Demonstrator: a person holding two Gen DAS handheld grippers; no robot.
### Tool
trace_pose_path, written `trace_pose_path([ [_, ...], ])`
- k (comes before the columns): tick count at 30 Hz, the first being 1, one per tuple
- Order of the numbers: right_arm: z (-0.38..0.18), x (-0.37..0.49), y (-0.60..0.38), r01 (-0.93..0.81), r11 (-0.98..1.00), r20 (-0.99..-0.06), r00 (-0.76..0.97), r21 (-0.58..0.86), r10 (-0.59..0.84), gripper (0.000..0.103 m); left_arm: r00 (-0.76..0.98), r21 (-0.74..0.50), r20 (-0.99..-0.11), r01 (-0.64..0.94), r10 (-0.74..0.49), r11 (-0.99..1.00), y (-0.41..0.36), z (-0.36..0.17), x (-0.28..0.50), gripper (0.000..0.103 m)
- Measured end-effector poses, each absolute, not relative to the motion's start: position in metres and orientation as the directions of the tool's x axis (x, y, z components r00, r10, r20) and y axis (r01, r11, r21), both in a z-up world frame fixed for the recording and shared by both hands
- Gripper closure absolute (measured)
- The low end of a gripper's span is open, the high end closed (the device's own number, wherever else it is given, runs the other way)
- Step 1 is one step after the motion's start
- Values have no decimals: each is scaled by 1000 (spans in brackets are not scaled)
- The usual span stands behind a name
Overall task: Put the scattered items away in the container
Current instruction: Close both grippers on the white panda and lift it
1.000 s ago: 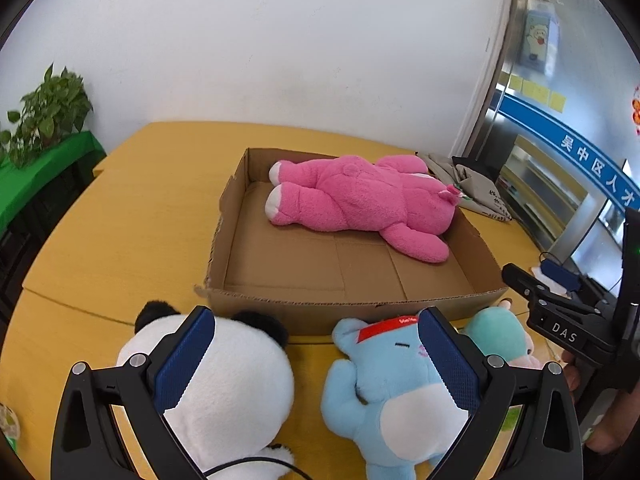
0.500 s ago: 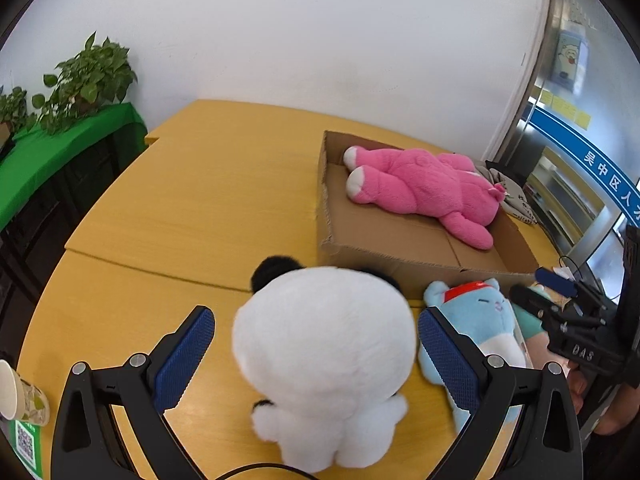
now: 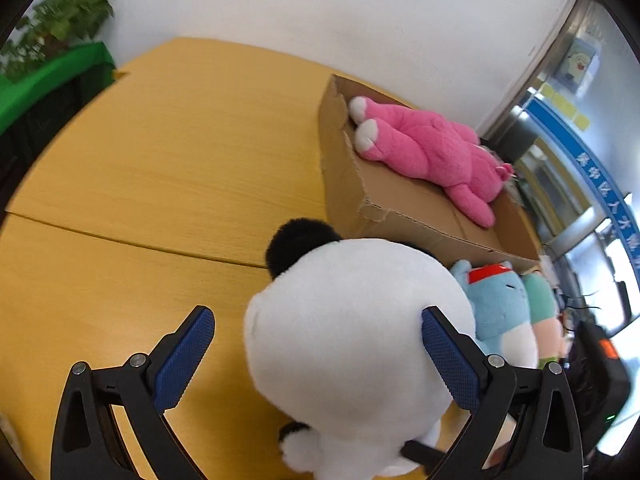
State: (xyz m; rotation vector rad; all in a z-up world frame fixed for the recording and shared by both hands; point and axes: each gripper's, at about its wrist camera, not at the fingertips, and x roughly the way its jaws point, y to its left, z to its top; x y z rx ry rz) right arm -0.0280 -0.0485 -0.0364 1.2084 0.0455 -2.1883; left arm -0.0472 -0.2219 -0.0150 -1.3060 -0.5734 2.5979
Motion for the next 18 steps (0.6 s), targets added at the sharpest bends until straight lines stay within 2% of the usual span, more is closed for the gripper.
trace_pose_path([
  [6, -56, -34, -50, 508, -781, -757, -329, 362, -565, 21, -580, -419, -731, -34, 359, -907, -216, -24, -54, 1],
  [10, -63, -40, -46, 490, -763, -737, -306, 421, -603, 22, -549, -494, -709, -61, 442, -868, -211, -29, -57, 18],
  [13, -64, -38, -44, 508, -753, -725, -313, 418, -613, 32, -553, -462, -712, -94, 432, -882, -203, -24, -54, 25],
  [15, -62, -33, -43, 528, -747, -722, -317, 405, -615, 44, -551, -457, -713, -103, 434, -883, -198, -21, -52, 30],
  [18, -58, -29, -40, 548, -744, -721, -326, 384, -612, 51, -550, -473, -705, -106, 448, -875, -196, -17, -47, 37],
])
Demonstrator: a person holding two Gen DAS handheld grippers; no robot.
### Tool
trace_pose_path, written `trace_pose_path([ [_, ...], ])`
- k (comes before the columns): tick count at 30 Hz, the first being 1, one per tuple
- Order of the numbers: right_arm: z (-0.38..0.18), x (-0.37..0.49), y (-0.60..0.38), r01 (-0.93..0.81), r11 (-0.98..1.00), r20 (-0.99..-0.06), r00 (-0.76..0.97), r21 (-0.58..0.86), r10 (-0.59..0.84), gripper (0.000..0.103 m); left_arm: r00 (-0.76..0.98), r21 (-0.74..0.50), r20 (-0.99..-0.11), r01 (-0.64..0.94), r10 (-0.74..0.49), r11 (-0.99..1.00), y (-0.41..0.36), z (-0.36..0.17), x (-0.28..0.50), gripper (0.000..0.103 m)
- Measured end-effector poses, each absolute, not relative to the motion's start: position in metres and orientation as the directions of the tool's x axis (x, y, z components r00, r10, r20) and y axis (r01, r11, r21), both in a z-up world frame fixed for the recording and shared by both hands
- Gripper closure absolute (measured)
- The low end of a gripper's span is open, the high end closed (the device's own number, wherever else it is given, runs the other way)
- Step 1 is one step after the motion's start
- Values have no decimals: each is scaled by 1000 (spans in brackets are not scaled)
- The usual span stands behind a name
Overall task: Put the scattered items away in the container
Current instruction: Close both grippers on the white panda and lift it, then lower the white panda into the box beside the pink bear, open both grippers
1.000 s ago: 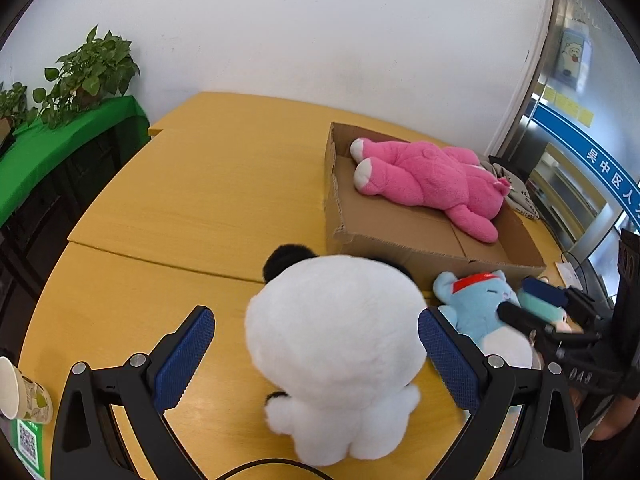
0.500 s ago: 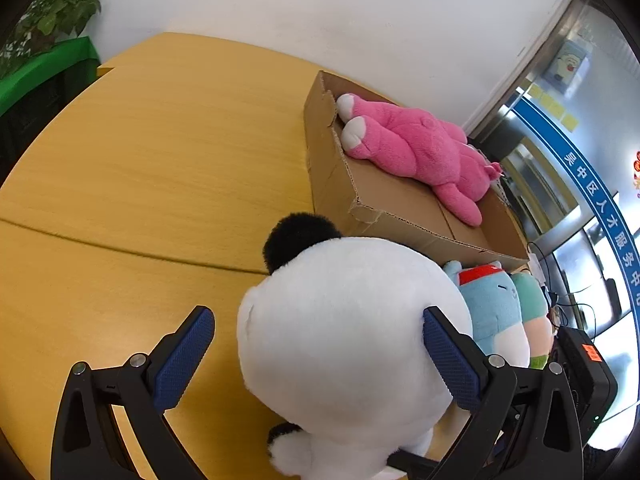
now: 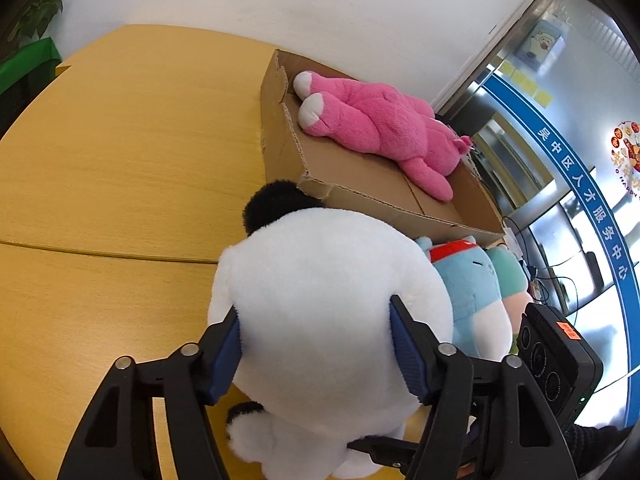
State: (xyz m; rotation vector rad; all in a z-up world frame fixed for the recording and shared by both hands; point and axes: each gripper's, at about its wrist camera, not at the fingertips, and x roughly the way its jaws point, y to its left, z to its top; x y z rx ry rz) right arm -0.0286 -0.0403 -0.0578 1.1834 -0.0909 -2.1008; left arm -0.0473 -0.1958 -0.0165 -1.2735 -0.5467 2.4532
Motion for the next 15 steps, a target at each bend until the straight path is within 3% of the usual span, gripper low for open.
trace_pose_path([
  [8, -39, -20, -33, 608, -730, -710, -360, 313, -605, 55, -607, -478, -665, -102, 436, -872, -184, 15, -23, 39],
  [15, 14, -20, -19, 654, -715, -637, -447, 248, -629, 55, -691, -394, -597, -189, 407, -899, -156, 90, -14, 39],
])
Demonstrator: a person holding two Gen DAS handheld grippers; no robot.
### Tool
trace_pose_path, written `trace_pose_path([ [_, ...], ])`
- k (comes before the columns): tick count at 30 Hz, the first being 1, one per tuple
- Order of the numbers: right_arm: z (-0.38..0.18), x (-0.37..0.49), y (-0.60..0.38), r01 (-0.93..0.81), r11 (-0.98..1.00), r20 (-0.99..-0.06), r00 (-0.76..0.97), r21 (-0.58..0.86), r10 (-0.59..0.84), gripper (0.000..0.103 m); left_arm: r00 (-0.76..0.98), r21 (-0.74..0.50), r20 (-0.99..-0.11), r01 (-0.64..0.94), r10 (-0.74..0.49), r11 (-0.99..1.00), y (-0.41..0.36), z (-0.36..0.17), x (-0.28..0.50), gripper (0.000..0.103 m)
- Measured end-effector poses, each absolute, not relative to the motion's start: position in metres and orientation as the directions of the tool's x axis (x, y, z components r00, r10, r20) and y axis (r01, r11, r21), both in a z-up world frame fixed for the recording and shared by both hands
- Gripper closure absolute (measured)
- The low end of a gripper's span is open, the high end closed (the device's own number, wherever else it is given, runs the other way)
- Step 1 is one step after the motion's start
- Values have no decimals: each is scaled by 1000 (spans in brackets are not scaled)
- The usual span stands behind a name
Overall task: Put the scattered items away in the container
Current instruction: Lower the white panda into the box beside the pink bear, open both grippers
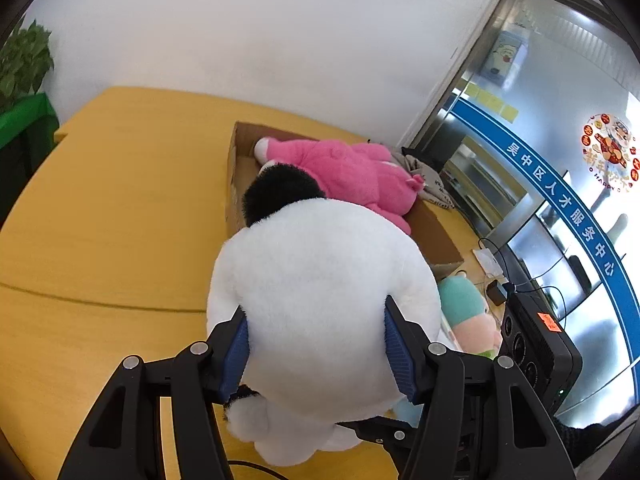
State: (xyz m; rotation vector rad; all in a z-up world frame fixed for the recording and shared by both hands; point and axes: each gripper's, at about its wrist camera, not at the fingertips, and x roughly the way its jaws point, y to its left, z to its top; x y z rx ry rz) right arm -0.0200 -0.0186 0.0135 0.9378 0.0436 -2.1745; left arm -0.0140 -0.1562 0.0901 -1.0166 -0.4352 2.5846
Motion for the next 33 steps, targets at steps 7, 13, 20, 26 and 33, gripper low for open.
trace_pose_path([
  [7, 79, -58, 12, 652, -735, -572, -536, 187, -621, 55, -731, -320, -533, -292, 426, -901, -129, 156, -64, 39],
  [13, 111, -120, 29, 637, -750, -539, -576, 175, -615, 55, -725, -302, -542, -303, 425, -904, -116, 179, -135, 39],
  [20, 72, -201, 23, 601, -766, -626, -513, 227, -588, 55, -655, -366, -643, -191, 396, -911, -120, 121, -215, 39],
  [26, -2, -243, 9, 554, -752, -735, -329, 358, -592, 54, -551, -426, -747, -32, 371, -904, -140, 30, -249, 38],
  [33, -24, -247, -14, 554, -771, -823, -245, 315, -512, 36, -543, -490, -749, 69, 379, -869, -160, -2, -246, 31],
])
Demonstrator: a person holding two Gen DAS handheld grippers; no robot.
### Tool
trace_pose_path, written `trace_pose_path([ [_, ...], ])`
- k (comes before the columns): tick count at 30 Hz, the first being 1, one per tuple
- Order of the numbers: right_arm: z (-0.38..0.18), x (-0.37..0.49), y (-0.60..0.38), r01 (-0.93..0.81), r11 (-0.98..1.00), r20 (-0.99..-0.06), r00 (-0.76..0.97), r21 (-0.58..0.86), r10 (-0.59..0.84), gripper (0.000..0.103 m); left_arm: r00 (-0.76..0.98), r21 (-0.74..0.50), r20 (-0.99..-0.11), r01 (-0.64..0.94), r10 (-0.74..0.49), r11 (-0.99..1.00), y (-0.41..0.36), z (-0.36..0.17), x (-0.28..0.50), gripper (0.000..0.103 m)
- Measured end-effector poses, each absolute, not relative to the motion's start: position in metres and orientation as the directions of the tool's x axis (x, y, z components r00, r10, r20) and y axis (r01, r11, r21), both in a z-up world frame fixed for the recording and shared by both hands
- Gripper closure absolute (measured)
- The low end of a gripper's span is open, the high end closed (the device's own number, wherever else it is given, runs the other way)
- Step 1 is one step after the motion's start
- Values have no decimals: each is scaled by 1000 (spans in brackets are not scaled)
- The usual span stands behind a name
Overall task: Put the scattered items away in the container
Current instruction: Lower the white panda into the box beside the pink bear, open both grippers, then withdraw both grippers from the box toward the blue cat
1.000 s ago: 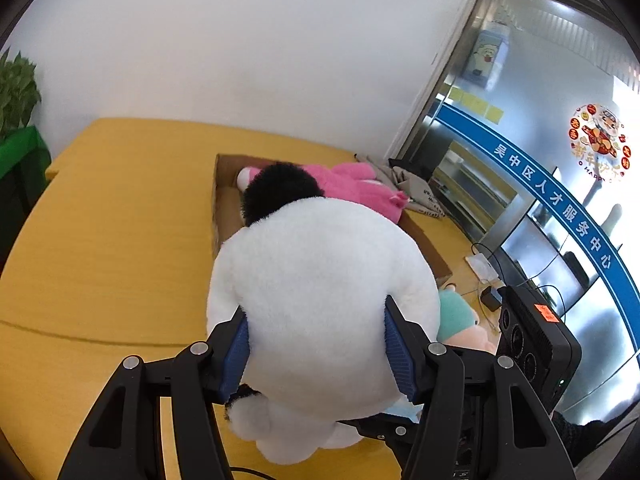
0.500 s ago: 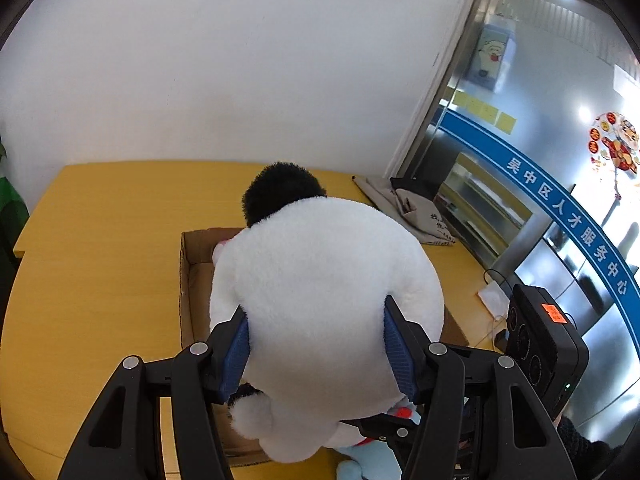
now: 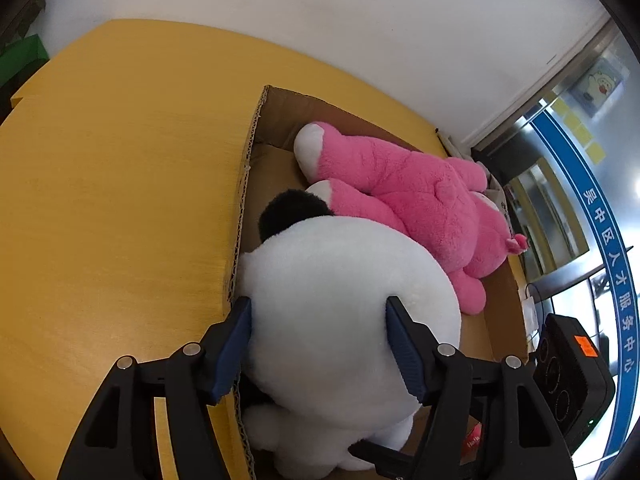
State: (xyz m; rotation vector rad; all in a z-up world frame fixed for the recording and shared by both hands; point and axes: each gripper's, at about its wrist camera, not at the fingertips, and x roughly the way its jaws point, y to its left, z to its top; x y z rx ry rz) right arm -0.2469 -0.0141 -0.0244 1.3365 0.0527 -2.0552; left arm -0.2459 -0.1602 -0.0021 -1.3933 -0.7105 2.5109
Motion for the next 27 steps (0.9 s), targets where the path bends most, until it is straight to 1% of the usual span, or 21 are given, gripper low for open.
trace_pose_path([
  [2, -25, -250, -11, 550, -781, -825, -266, 295, -499, 32, -555, -475, -749, 70, 362, -877, -161, 4, -243, 30],
  [4, -19, -247, -5, 519, -813, -821, -322, 263, -471, 27, -577, -419, -759, 82, 300, -904, -160, 15, -236, 20],
  [6, -7, -238, 7, 487, -841, -803, -389, 237, -451, 26, -614, -360, -754, 92, 231, -928, -158, 31, -224, 16],
  [8, 8, -219, 23, 454, -859, -774, -448, 235, -448, 26, -660, -332, -722, 68, 207, -941, -152, 49, -204, 11],
  [9, 16, -209, 34, 429, -872, -756, -484, 234, -441, 24, -681, -321, -705, 57, 198, -945, -147, 57, -193, 5],
  [10, 23, -197, 45, 401, -887, -737, -523, 229, -427, 24, -695, -303, -692, 32, 197, -952, -142, 66, -179, 0],
  [12, 31, -170, 60, 356, -915, -716, -588, 189, -376, 23, -720, -264, -670, 3, 181, -964, -134, 77, -148, 0],
  [15, 30, -142, 76, 287, -956, -693, -679, 52, -241, 22, -758, -211, -632, -31, 161, -977, -117, 75, -104, 0],
  [17, 34, -120, 86, 261, -965, -684, -701, 18, -202, 22, -781, -192, -614, 10, 112, -981, -107, 64, -77, 0],
  [19, 37, -97, 97, 219, -976, -670, -725, 0, -162, 22, -779, -211, -618, 30, 109, -977, -95, 50, -56, 0],
  [23, 52, -67, 112, 208, -978, -633, -761, -31, -142, 22, -755, -255, -636, 15, 156, -967, -75, 34, -32, 0],
  [27, 66, -51, 121, 200, -979, -591, -793, -25, -147, 23, -759, -227, -638, 24, 130, -974, -61, 35, -22, 0],
])
